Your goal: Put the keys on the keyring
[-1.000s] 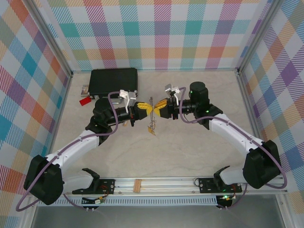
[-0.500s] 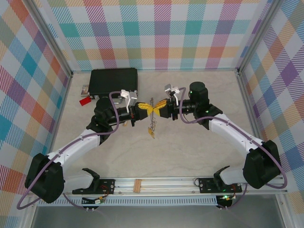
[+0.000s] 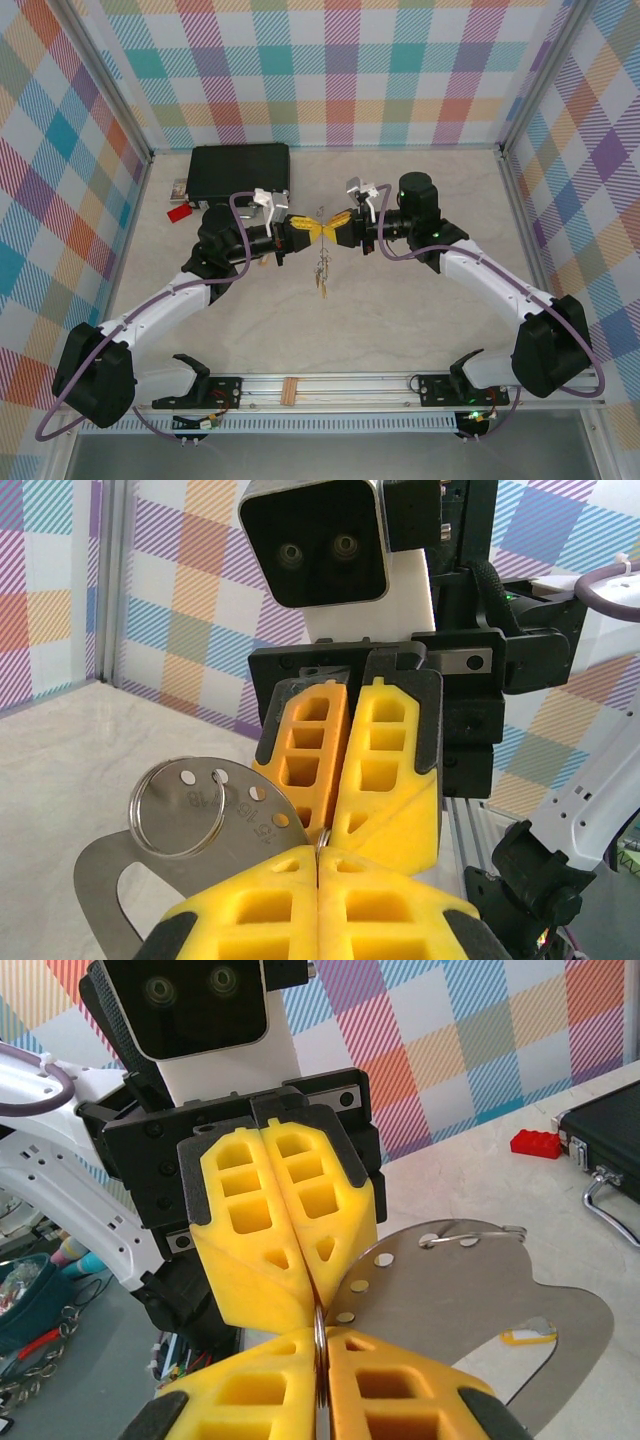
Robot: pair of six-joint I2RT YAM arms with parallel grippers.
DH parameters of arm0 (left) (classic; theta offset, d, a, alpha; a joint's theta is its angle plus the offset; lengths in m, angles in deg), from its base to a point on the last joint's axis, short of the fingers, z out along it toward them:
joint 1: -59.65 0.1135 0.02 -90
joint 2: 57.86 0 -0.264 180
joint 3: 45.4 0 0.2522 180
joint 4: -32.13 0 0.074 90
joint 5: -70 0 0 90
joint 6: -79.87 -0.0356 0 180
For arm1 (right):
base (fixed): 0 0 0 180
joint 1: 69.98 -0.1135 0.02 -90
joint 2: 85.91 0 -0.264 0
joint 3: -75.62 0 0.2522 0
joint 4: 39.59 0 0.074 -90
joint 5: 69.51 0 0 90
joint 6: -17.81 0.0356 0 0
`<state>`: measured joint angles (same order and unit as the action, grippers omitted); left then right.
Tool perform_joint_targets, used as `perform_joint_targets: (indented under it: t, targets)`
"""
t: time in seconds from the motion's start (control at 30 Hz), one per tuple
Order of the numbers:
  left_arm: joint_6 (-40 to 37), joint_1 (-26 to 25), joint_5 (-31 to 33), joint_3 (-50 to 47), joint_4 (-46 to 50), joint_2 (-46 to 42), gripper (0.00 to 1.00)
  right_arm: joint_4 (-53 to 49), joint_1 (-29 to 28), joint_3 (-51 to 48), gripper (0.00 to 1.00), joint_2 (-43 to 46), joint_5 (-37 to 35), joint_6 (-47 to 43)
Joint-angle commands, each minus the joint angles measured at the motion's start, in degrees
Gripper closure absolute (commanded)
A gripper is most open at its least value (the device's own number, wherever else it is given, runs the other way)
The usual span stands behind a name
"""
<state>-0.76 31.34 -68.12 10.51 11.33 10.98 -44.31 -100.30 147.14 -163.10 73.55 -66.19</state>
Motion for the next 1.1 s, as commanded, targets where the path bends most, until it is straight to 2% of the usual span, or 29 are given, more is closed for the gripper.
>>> perform_joint_targets:
  t: [0.0,0.17,0.6,0.8,0.9,1.03,1.07]
  targets:
    - [-0.6,-0.4,-0.7,1.8,-1.9,-1.0,1.0,-0.6,-0.8,0.0,0.87,1.9,-0.6,-2.2]
    - [-0.6,-0.4,-0.8,1.8,-1.8,-0.8,1.0,-0.6,-0.7,-0.7,0.84,2.9,-2.2,-2.7]
    - [-0.6,-0.4,-0.8,1.7,-1.7,-1.2,1.0,-0.8,-0.7,-0.7,0.87,2.8,-2.4,-2.8]
    - [-1.2,-0.4,-0.7,1.9,-0.6,-1.4,1.0,-4.3,-0.7,-0.4,0.86,2.8,-1.9,-5.1]
    - [-2.2,-0.4,-0.9,2.3,1.1,-1.5,1.0,-7.9,-0.7,0.6,0.88,2.8,-2.2,-7.4]
    - [-1.9,-0.4,-1.7,2.8,1.0,-0.9,1.0,-8.3,-0.7,0.8,1.0,3.1,-2.1,-7.9]
    - [-1.9,-0.4,-1.8,2.9,1.0,-0.8,1.0,-8.1,-0.7,0.9,1.0,2.9,-1.7,-7.7]
